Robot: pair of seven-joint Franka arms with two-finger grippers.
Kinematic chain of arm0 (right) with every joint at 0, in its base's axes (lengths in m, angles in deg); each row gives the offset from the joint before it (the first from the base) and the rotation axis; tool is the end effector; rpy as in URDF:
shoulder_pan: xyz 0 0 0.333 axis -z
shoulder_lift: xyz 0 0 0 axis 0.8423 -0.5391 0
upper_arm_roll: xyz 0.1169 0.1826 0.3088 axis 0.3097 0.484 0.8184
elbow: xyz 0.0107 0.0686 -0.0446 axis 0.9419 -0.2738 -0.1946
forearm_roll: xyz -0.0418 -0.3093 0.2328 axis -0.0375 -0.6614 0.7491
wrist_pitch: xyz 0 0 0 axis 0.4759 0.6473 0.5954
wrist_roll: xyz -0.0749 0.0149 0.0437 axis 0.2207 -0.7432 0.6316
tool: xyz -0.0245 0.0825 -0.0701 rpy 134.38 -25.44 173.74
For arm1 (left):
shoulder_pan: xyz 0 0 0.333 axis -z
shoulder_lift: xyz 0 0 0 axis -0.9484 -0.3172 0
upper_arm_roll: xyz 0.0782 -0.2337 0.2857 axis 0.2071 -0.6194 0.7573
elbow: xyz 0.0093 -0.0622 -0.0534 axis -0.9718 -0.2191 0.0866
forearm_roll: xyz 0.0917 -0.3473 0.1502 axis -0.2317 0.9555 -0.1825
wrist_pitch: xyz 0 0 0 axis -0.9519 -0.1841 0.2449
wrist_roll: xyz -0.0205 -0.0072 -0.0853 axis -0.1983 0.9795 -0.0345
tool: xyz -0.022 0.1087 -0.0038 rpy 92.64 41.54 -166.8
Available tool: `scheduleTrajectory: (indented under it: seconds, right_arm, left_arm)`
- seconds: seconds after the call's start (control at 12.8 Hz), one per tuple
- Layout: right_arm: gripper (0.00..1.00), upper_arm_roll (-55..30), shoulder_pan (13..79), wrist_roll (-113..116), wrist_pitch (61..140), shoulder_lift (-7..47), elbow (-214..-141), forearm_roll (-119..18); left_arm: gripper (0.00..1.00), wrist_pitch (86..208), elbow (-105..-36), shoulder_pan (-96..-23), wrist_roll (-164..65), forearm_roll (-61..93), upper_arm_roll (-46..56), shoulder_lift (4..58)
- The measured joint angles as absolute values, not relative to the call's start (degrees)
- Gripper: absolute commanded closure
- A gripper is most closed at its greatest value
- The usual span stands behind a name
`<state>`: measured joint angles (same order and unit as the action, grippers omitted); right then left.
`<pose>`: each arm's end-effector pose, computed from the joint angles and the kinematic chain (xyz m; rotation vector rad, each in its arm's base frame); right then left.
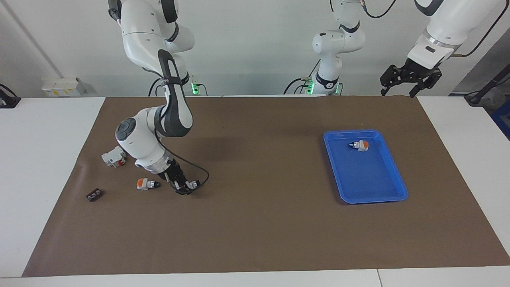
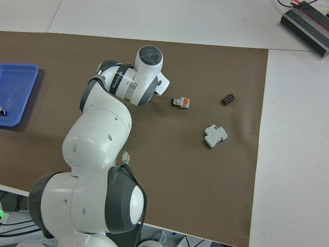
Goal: Turn and place switch with both arms
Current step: 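Lift the switch with the right gripper while the left gripper reaches toward it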
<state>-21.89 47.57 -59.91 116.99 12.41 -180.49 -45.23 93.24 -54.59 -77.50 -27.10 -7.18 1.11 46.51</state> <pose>0.6584 0.1027 0.3700 -2.2156 1.5541 0.2249 0.5030 -0.0128 0.6977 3.1030 -0.2104 -0.0892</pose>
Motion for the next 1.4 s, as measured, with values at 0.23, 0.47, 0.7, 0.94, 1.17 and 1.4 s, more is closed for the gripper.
scheduleTrajectory:
  seconds: [0.23, 0.47, 0.7, 0.94, 1.17, 1.4]
  right_arm:
    - [1.00, -20.7, 47.3, -64.2, 109.1, 17.8, -178.2, -34.5]
    - [1.00, -16.2, 47.2, -70.0, 107.4, 21.6, -176.9, -25.4]
    - [1.00, -9.9, 47.2, -71.2, 108.1, 22.0, -176.2, -18.5]
    - [1.00, -5.9, 47.0, -71.5, 108.5, 22.8, -175.8, -16.6]
    - [1.00, -5.1, 44.5, -71.8, 111.6, 23.7, -176.0, -14.6]
    - [1.00, -5.0, 40.6, -73.6, 118.4, 23.8, -176.5, -14.6]
  left_arm:
    - [0.00, 93.4, -54.6, -77.1, -28.1, -6.2, 0.5, 46.8]
    - [0.00, 93.3, -55.6, -75.9, -36.5, 1.1, 0.1, 47.1]
    - [0.01, 95.0, -60.2, -72.7, -46.9, 10.9, -0.2, 49.1]
    - [0.08, 100.2, -67.0, -72.4, -50.8, 24.0, -0.1, 52.4]
    - [0.13, 107.9, -71.3, -71.8, -59.4, 31.5, -0.1, 54.5]
    - [0.26, 115.3, -72.6, -67.3, -71.3, 33.7, -0.3, 54.9]
